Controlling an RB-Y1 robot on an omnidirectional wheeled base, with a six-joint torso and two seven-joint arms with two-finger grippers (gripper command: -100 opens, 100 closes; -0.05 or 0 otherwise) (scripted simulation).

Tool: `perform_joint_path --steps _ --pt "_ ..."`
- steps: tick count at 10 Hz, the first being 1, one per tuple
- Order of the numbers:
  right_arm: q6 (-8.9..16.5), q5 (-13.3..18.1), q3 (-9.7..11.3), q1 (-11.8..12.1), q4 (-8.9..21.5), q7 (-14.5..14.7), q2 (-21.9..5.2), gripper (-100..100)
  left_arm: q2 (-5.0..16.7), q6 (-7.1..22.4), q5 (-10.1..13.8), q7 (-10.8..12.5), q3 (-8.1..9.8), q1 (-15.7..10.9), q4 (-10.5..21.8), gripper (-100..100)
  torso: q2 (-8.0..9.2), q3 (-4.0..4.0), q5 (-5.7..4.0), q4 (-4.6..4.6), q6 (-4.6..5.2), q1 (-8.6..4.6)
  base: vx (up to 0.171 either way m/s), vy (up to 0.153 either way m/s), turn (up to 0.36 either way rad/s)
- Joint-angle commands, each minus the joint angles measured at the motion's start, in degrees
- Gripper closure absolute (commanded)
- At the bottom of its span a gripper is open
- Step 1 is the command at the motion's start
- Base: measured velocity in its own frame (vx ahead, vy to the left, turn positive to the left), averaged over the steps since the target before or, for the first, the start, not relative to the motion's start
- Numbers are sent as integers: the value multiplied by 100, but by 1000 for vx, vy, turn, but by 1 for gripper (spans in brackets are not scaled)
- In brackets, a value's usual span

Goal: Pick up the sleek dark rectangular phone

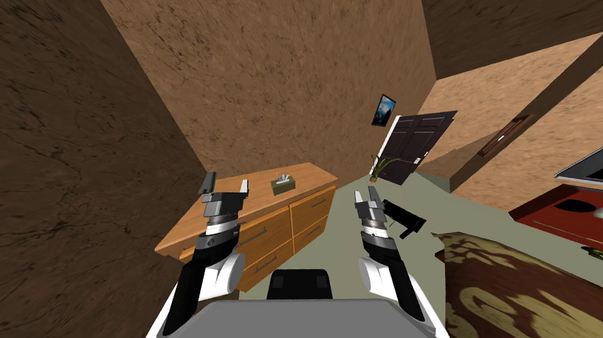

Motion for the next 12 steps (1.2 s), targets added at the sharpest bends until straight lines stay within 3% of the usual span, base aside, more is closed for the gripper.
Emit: perform_joint_path --steps 1,3,6,7,9,10,12 --pt "0 0 0 0 0 0 0 0 272 2 -12 72 67 40 98 -100 0 0 0 0 0 0 -5 -15 -16" --pt "0 0 0 0 0 0 0 0 471 3 -24 146 138 81 193 -100 4 2 -2 1 0 -13 -13 -44 -15" --pt "0 0 1 -1 0 0 1 0 1044 1 -84 514 496 290 633 -100 12 6 -4 2 0 -22 -30 -72 -34" --pt "0 0 1 -1 0 0 1 0 1111 1 -84 514 496 290 633 -100 15 8 -7 3 0 -33 -24 -78 -3" --pt "0 0 1 0 0 0 1 0 1486 -8 -145 863 836 495 1014 -100 10 6 -5 2 0 -24 -35 -89 -43" --pt "0 0 1 -1 0 0 1 0 1550 -8 -145 868 836 495 1033 -100 18 10 -8 3 0 -36 -35 -104 -15" --pt "0 0 1 -1 0 0 1 0 1953 -25 -226 1250 1237 747 1466 -100 12 7 -8 3 0 -32 -41 -112 -57"
